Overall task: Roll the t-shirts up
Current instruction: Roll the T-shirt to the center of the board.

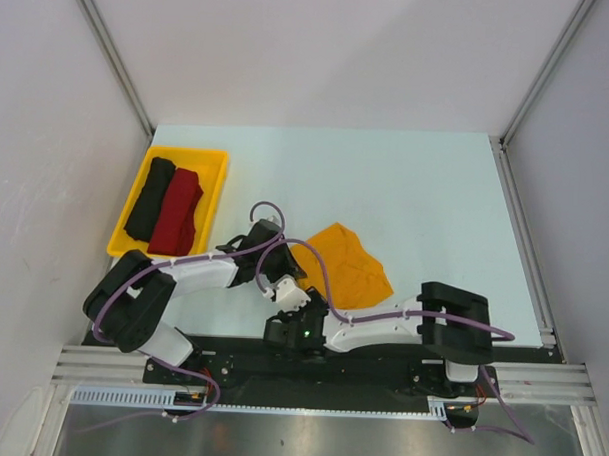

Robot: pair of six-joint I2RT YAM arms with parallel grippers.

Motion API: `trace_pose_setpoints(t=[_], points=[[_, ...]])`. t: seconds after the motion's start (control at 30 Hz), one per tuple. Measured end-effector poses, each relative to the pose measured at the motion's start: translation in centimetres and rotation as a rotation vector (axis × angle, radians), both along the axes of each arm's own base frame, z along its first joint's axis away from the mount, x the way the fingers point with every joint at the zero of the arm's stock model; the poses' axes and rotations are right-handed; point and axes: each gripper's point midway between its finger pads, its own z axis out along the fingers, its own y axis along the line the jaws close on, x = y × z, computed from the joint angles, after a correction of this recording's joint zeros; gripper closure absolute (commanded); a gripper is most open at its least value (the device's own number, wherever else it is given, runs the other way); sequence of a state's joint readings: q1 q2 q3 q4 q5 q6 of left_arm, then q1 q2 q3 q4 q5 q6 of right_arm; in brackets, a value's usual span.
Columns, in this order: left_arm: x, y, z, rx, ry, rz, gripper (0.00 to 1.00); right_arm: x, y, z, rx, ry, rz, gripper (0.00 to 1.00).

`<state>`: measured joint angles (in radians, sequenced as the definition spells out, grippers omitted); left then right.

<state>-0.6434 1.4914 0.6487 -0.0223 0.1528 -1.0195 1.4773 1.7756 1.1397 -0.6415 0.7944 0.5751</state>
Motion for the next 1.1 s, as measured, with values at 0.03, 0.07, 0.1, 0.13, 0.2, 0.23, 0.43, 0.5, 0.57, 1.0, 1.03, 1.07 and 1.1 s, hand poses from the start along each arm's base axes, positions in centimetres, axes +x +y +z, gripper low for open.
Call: trace_pose_setpoints(t=[0.03, 0.07, 0.1, 0.13, 0.2, 0.23, 0.43, 0.5, 0.57, 1.0, 1.03, 1.07, 1.1], points=[[0.0, 0.0, 0.0, -0.001, 0.002, -0.001, 0.90, -0.1, -0.5, -0.5, -0.032, -0.007, -0.015, 0.38], [0.0, 0.0, 0.0, -0.003, 0.005, -0.002, 0.90, -0.3, -1.0, -1.0, -0.067, -0.017, -0.030, 0.37], [-0.1, 0.0, 0.1, -0.003, 0.006, -0.004, 0.90, -0.3, -1.3, -1.2, -0.083, -0.022, -0.043, 0.37], [-0.1, 0.0, 0.1, -0.004, 0.006, -0.004, 0.90, -0.3, -1.7, -1.4, -0.101, -0.029, -0.052, 0.37], [0.0, -0.1, 0.2, -0.002, 0.006, -0.008, 0.89, -0.4, -2.2, -1.7, -0.128, -0.039, -0.075, 0.37], [0.0, -0.1, 0.2, -0.001, 0.007, -0.010, 0.86, -0.3, -2.5, -1.8, -0.139, -0.045, -0.085, 0.37], [0.1, -0.1, 0.4, -0.007, 0.008, -0.020, 0.66, -0.2, -3.5, -2.1, -0.180, -0.059, -0.111, 0.53], [0.1, 0.1, 0.4, -0.008, 0.008, -0.026, 0.61, -0.1, -3.3, -2.2, -0.178, -0.055, -0.103, 0.59], [0.2, 0.2, 0.5, -0.009, 0.007, -0.028, 0.55, -0.1, -3.2, -2.4, -0.162, -0.041, -0.086, 0.62], [1.6, 1.3, 4.7, -0.052, -0.119, -0.039, 0.28, 1.3, -4.9, -1.3, 0.263, 0.291, -0.081, 0.64], [1.6, 1.3, 5.3, -0.057, -0.136, -0.043, 0.30, 1.5, -5.1, -1.4, 0.298, 0.322, -0.088, 0.64], [1.6, 1.3, 5.8, -0.064, -0.152, -0.045, 0.32, 1.6, -5.2, -1.4, 0.338, 0.358, -0.095, 0.64], [1.6, 1.3, 6.2, -0.071, -0.163, -0.047, 0.37, 1.7, -5.2, -1.4, 0.362, 0.378, -0.097, 0.64]])
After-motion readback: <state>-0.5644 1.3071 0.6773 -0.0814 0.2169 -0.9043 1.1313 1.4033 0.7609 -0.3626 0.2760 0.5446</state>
